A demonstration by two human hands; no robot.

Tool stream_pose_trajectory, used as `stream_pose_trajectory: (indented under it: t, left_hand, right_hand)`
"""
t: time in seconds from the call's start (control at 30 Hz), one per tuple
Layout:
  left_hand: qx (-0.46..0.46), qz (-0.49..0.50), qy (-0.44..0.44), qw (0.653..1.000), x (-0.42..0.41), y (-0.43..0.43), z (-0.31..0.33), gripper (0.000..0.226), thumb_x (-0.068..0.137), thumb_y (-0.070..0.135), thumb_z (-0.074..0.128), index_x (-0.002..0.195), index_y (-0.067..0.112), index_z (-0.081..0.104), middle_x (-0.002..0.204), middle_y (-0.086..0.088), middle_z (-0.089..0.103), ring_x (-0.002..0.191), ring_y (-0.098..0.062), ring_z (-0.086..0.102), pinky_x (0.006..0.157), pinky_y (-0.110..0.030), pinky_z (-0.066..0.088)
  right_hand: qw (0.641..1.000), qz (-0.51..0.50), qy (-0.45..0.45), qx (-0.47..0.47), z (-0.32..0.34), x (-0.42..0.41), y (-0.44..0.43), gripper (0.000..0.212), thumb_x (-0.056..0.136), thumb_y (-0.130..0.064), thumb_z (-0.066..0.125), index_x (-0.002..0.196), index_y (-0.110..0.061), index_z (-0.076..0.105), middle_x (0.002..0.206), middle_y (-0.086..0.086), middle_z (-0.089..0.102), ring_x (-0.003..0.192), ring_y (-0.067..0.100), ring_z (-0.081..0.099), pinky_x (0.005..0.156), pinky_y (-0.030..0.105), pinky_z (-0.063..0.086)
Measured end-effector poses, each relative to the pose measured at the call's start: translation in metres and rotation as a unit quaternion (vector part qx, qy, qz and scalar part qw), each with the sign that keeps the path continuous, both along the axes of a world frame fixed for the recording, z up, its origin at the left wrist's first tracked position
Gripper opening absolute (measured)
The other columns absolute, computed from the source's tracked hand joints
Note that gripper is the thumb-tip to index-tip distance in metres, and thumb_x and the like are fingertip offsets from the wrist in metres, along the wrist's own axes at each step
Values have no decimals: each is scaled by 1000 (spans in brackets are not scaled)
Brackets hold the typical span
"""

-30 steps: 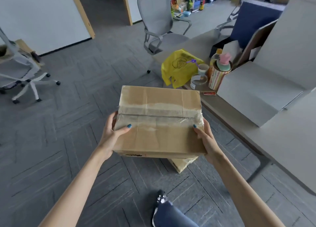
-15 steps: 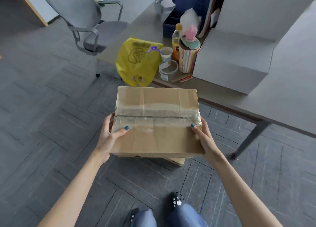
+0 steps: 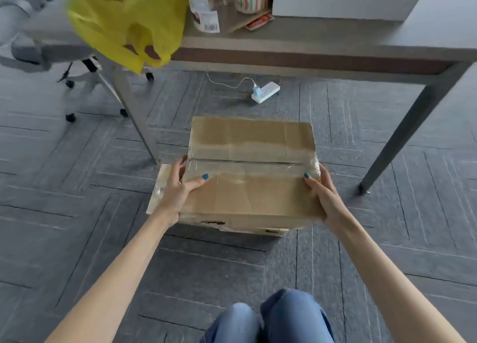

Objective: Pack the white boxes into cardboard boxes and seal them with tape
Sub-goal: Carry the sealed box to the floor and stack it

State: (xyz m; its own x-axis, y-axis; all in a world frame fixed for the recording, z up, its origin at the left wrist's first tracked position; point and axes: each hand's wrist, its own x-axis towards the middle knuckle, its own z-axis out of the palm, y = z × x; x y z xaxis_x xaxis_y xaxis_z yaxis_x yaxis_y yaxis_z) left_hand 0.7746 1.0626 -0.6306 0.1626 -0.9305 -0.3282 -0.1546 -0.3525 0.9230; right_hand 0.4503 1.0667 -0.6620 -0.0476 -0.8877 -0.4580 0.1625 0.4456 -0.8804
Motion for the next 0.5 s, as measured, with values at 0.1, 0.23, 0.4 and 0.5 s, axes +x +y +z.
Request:
stream_pose_trajectory:
  t: [0.1,0.23,0.4,0.5]
  left_hand:
    - [-5,-19,-12,1000,4,-11,-63,78,84,24,75,149,29,34,156,4,31,140,-8,28,119,-45,24]
    - [19,-38,-3,999,13,-26,-136,103,59,48,79,149,34,31,154,3,33,136,-26,41,112,-56,35]
    - [18,-61,1,998,19,-43,-201,102,62,46,77,150,35,27,154,-1,34,133,-28,44,111,-56,34]
    - [19,-73,-3,997,18,-49,-225,105,61,46,77,151,34,26,154,-2,34,133,-28,44,111,-56,34]
  right_hand:
    - [1000,-13,-2,0,-65,4,-5,44,96,-27,59,132,-50,48,123,-8,65,108,18,61,86,43,51]
    - [1000,-14,0,-4,-136,11,-19,48,95,-27,60,137,-46,44,124,-5,65,104,16,63,82,40,53]
    - [1000,-15,-5,-18,-199,14,-31,49,97,-26,58,140,-41,41,122,-4,64,100,15,63,74,35,53]
    - [1000,-15,1,-26,-226,11,-33,50,96,-28,59,141,-41,41,125,-3,65,103,17,63,76,36,54]
